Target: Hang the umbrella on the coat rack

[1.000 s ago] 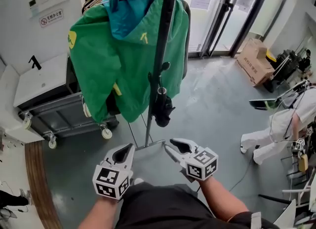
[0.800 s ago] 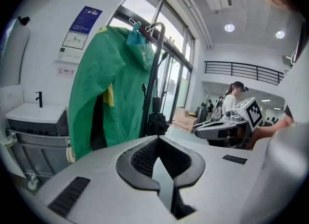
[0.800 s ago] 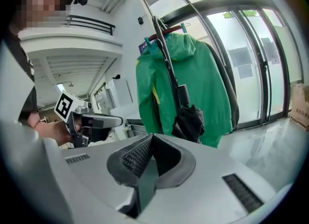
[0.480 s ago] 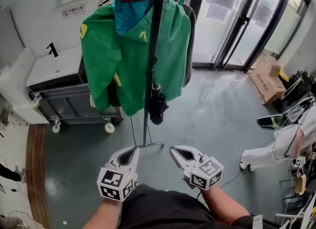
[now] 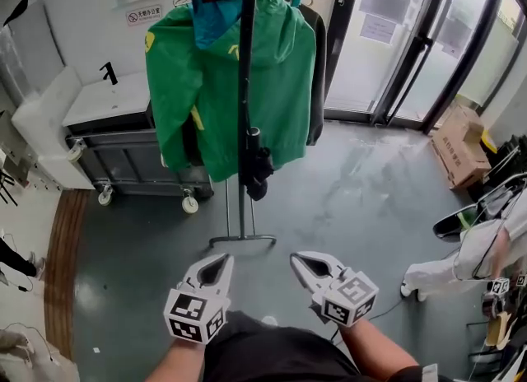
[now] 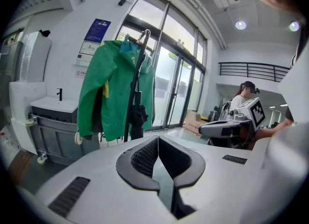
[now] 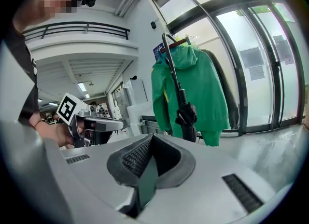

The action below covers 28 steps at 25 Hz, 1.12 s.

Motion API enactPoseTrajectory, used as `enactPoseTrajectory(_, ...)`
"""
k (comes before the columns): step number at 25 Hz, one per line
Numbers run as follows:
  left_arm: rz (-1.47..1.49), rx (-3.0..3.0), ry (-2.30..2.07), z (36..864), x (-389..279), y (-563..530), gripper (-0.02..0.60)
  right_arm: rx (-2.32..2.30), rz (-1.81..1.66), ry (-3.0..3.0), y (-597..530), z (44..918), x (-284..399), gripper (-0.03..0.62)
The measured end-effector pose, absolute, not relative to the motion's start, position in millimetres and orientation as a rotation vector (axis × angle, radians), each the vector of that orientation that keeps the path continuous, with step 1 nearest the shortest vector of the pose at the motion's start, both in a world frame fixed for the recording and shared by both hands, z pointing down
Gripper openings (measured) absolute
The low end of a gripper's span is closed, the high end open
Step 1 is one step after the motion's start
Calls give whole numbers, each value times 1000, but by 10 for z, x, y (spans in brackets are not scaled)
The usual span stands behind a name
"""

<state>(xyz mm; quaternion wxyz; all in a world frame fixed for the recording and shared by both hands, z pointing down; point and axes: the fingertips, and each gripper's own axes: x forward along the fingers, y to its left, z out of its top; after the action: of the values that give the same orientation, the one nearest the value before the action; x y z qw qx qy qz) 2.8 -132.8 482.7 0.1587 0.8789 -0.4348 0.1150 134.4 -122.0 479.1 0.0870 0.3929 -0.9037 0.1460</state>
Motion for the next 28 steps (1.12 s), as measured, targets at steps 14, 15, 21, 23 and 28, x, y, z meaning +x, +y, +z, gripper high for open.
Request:
enactPoseTrajectory(14,347,2503,-1301,4735,55,-970,15,1157,407,-2727,-938,4720,1459,10)
enactPoseTrajectory(15,348,2504,-1300,4736,64,-956,15,1156,406,-2729,-925,4714,1459,10)
enactPoseTrajectory(21,348,2517,-1305,4685,87,-936,16,1157,399,-2730,-896,4685,1502,10)
enactPoseTrajectory(23,347,2520,-1308,4675,83,-930,15,1156,404,-2733,-888,4691,1511,10)
enactPoseTrajectory(28,349,2523,-1310,4692,69,-911,15,1150,418,-2739,-868,4733,1493,10)
